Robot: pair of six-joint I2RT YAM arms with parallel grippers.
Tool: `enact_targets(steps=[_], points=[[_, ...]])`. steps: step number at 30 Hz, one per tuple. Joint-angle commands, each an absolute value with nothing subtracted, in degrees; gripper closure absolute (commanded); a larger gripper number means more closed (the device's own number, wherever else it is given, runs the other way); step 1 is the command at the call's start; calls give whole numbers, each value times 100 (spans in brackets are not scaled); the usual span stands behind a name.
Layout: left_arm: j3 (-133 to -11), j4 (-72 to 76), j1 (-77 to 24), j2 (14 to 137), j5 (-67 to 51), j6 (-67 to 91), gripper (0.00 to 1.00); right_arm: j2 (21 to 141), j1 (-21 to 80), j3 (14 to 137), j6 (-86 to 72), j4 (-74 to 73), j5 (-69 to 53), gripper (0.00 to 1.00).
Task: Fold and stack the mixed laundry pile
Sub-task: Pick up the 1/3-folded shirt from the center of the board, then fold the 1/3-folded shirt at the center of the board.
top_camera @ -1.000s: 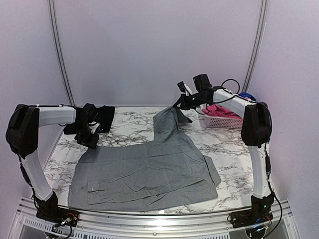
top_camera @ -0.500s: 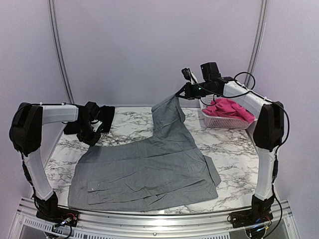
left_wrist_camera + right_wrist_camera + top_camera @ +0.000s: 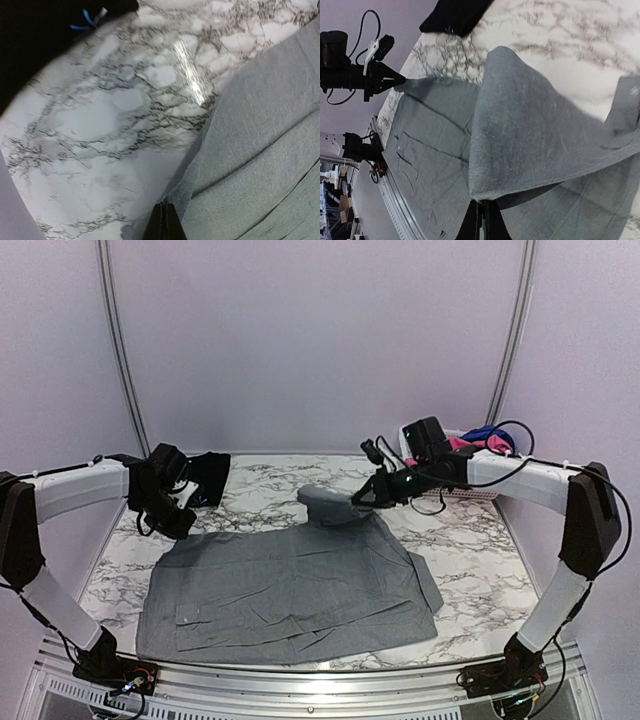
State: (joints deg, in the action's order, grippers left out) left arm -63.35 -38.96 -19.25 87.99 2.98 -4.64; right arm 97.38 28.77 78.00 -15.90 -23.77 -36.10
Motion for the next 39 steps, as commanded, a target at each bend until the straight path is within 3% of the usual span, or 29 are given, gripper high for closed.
enact_targets(steps=[1,9,15,20,28,33,39], points=[[-5914,-4015,-2303,9202,91,-165,100,9779,3259,6643,-2288,-1600,-3617,100],[-5624,-3393,-2598,9833,-255,322,100,10300,3237,5402,-2584,-1257,-3137,100],[-6213,-3031,-2834,10421,-455,344,100,10198,2277,5115,-2298,-1524,-2875,100],[-6939,-3028,-2825,10543,-102,-258,100,9966,1696,5687,-1629,-2052,-2783,100],[-7579,-3323,-2646,10184,549,-1184,100,9270,1639,7059,-1175,-2680,-2865,100],[-7117,-3368,-2648,9439,509,-1559,100,8928,1630,7623,-913,-3225,-2478,100],[-6383,-3417,-2677,8499,234,-1954,100,8354,1626,7405,-821,-3606,-2344,100]])
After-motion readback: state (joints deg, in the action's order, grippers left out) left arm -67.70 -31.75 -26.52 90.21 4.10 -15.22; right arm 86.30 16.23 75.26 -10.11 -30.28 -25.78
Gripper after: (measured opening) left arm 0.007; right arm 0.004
